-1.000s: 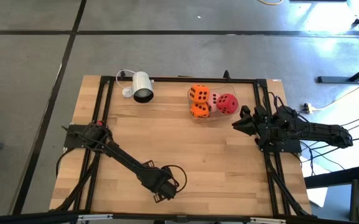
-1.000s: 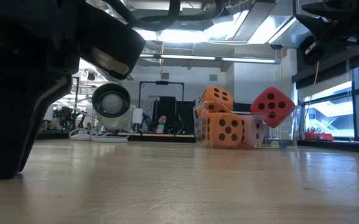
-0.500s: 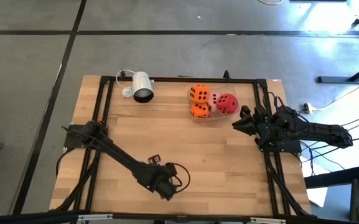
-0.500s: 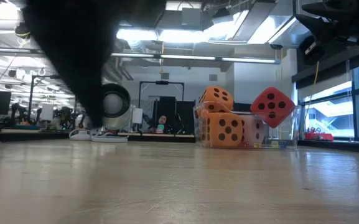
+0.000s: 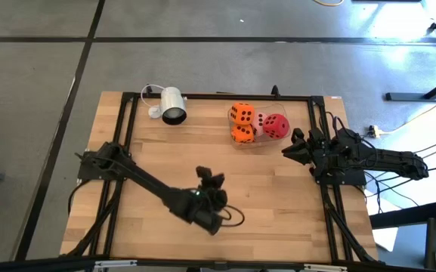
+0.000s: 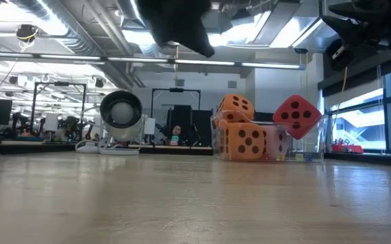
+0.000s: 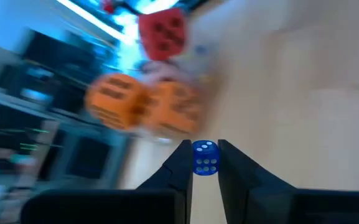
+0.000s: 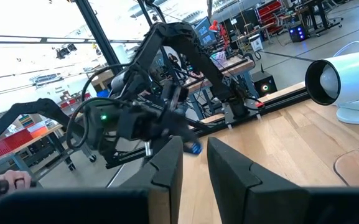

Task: Pick & Place Dice
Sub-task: Put the small blue die into the transparent bin, then return to Home Position

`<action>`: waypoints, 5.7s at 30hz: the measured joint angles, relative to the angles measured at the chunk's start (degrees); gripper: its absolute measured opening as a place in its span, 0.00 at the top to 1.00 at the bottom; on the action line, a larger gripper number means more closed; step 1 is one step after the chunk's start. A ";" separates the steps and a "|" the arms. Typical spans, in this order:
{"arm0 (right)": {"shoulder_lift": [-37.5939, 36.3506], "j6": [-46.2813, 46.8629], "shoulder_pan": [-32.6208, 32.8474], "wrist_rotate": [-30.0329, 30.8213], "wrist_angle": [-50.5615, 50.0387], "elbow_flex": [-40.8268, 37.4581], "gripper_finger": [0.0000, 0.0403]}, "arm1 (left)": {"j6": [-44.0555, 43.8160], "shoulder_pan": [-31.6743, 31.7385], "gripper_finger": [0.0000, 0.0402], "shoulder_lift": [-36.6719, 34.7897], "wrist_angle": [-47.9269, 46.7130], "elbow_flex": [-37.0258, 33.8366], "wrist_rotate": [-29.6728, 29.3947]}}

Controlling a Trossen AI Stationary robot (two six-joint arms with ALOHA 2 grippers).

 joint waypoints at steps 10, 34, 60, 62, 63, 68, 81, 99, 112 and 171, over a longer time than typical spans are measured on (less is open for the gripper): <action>0.00 0.00 -0.01 -0.02 0.00 0.00 0.82 | 22.74 11.07 0.89 1.29 4.88 0.04 -5.69; 0.01 0.00 0.00 -0.01 -0.23 0.00 0.81 | 57.79 25.68 0.89 19.27 35.80 17.32 14.72; 0.00 0.00 -0.01 -0.02 -0.28 0.00 0.81 | 53.17 28.92 0.87 23.91 30.72 24.20 11.76; 0.01 0.00 -0.02 -0.01 -0.28 0.00 0.81 | 51.93 28.92 0.85 23.91 30.68 24.20 11.00; 0.01 0.00 0.00 0.00 -0.28 0.00 0.81 | 51.64 28.92 0.84 23.91 30.68 24.20 10.55; 0.01 0.00 -0.01 -0.02 -0.31 0.00 0.82 | 50.12 28.92 0.79 23.91 30.70 24.20 9.54; -0.01 0.00 -0.02 -0.02 -0.31 0.00 0.82 | 37.29 28.90 0.72 23.91 31.23 24.20 9.63; 0.01 0.00 0.00 -0.02 -0.31 0.00 0.82 | 29.11 27.92 0.73 23.91 32.49 24.17 11.17; 0.01 0.00 -0.02 -0.01 -0.30 0.00 0.82 | 25.67 21.76 0.73 21.30 26.73 24.11 16.80; 0.00 0.00 -0.01 0.00 -0.46 -0.02 0.81 | 20.08 21.05 0.75 -93.50 51.80 -79.32 50.38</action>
